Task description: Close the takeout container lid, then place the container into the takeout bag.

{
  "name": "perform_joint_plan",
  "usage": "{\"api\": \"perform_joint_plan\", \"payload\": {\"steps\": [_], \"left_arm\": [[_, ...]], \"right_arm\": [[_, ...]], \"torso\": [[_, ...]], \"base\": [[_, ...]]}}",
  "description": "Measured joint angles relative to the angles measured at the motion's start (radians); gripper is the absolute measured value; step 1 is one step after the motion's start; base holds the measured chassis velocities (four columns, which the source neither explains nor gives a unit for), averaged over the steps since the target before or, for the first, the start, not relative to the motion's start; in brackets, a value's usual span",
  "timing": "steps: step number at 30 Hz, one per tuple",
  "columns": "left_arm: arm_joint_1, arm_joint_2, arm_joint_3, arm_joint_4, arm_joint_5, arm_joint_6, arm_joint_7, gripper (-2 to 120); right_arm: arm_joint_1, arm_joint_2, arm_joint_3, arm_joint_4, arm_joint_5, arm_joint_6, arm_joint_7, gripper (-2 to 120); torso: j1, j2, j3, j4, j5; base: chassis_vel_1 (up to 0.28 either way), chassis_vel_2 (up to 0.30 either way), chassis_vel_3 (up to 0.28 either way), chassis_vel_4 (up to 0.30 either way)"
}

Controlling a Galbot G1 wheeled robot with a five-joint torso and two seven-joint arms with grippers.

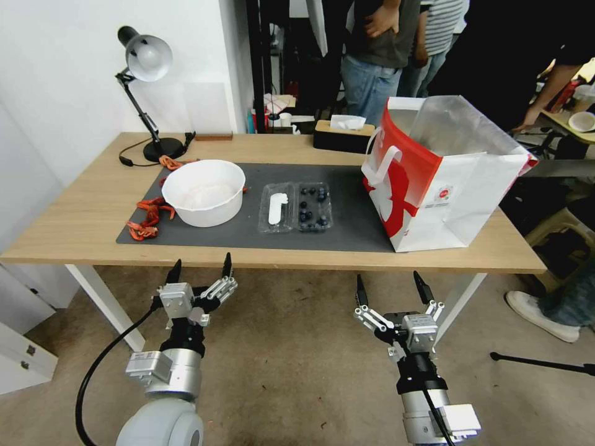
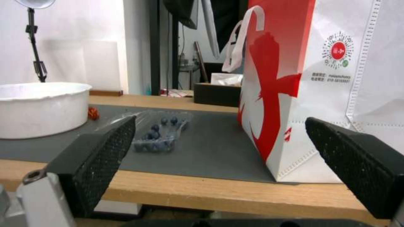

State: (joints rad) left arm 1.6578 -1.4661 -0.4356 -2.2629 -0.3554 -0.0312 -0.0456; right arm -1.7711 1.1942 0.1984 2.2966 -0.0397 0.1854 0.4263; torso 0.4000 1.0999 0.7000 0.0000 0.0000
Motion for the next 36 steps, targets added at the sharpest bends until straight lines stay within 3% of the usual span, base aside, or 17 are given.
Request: {"api": "perform_joint_plan", "payload": {"steps": [4, 5, 8, 10, 12, 13, 16, 17, 20, 21, 24, 25, 28, 36], "left_arm": [[-0.067, 0.14, 0.078, 0.0, -0.325, 0.025, -0.005, 100], [-0.067, 0.14, 0.078, 0.0, -0.325, 0.025, -0.005, 100], [-0.141, 0.195, 0.12, 0.007, -0.539, 0.053, -0.017, 100], [-0.159, 0.205, 0.128, 0.011, -0.588, 0.058, -0.022, 100], [-0.221, 0.232, 0.152, 0.035, -0.746, 0.08, -0.04, 100], [-0.221, 0.232, 0.152, 0.035, -0.746, 0.08, -0.04, 100], [-0.302, 0.252, 0.182, 0.081, -0.927, 0.102, -0.087, 100], [-0.302, 0.252, 0.182, 0.081, -0.927, 0.102, -0.087, 100], [-0.38, 0.253, 0.213, 0.111, -1.09, 0.122, -0.205, 100], [-0.38, 0.253, 0.213, 0.111, -1.09, 0.122, -0.205, 100], [-0.485, 0.23, 0.232, 0.157, -1.265, 0.134, -0.336, 100], [-0.485, 0.23, 0.232, 0.157, -1.265, 0.134, -0.336, 100], [-0.575, 0.199, 0.236, 0.205, -1.381, 0.137, -0.43, 100], [-0.668, 0.157, 0.261, 0.282, -1.427, 0.131, -0.523, 100]], "right_arm": [[0.006, -0.006, -0.003, 0.0, 0.005, -0.003, 0.0, 100], [0.006, -0.006, -0.003, 0.0, 0.005, -0.003, 0.0, 100], [0.001, -0.002, -0.003, 0.0, 0.004, -0.004, 0.0, 100], [0.0, 0.0, -0.003, 0.0, 0.004, -0.004, 0.0, 100], [0.0, 0.003, -0.005, -0.003, 0.002, -0.004, 0.0, 100], [0.0, 0.003, -0.005, -0.003, 0.002, -0.004, 0.0, 100], [-0.001, 0.008, -0.005, -0.007, 0.0, -0.005, 0.0, 100], [-0.001, 0.008, -0.005, -0.007, 0.0, -0.005, 0.0, 100], [-0.004, 0.011, 0.002, -0.009, -0.002, -0.006, 0.0, 100], [-0.004, 0.011, 0.002, -0.009, -0.002, -0.006, 0.0, 100], [-0.008, 0.014, 0.014, -0.009, -0.002, -0.008, 0.0, 100], [-0.008, 0.014, 0.014, -0.009, -0.002, -0.008, 0.0, 100], [-0.011, 0.017, 0.022, -0.009, -0.002, -0.009, 0.0, 100], [-0.01, 0.02, 0.03, -0.011, -0.003, -0.011, 0.001, 100]], "torso": [[0.0, 0.0, 0.0, 0.0001, 0.0], [0.0, 0.0, 0.0, 0.0001, 0.0], [0.0, 0.0, 0.0, -0.0001, -0.0002], [0.0, 0.0, 0.0, -0.0001, -0.0001], [0.0, 0.0, 0.0, -0.0001, -0.0001], [0.0, 0.0, 0.0, -0.0001, -0.0001], [0.0, 0.0, 0.0, 0.0, -0.0001], [0.0, 0.0, 0.0, 0.0, -0.0001], [0.0, 0.0, 0.0, -0.0001, 0.0001], [0.0, 0.0, 0.0, -0.0001, 0.0001], [0.0, 0.0, 0.0, -0.0001, 0.0001], [0.0, 0.0, 0.0, -0.0001, 0.0001], [0.0, 0.0, 0.0, -0.0001, 0.0001], [0.0, 0.0, 0.0, -0.0001, 0.0]], "base": [[0.0, 0.0, 0.0, 0.0], [0.0, 0.0, 0.0, 0.0], [0.0, 0.0, 0.0, 0.0], [0.0, 0.0, 0.0, 0.0], [0.0, 0.0, 0.0, 0.0], [0.0, 0.0, 0.0, 0.0], [0.0, 0.0, 0.0, 0.0], [0.0, 0.0, 0.0, 0.0], [0.0, 0.0, 0.0, 0.0], [0.0, 0.0, 0.0, 0.0], [0.0, 0.0, 0.0, 0.0], [0.0, 0.0, 0.0, 0.0], [0.0, 0.0, 0.0, 0.0], [0.0, 0.0, 0.0, 0.0]]}}
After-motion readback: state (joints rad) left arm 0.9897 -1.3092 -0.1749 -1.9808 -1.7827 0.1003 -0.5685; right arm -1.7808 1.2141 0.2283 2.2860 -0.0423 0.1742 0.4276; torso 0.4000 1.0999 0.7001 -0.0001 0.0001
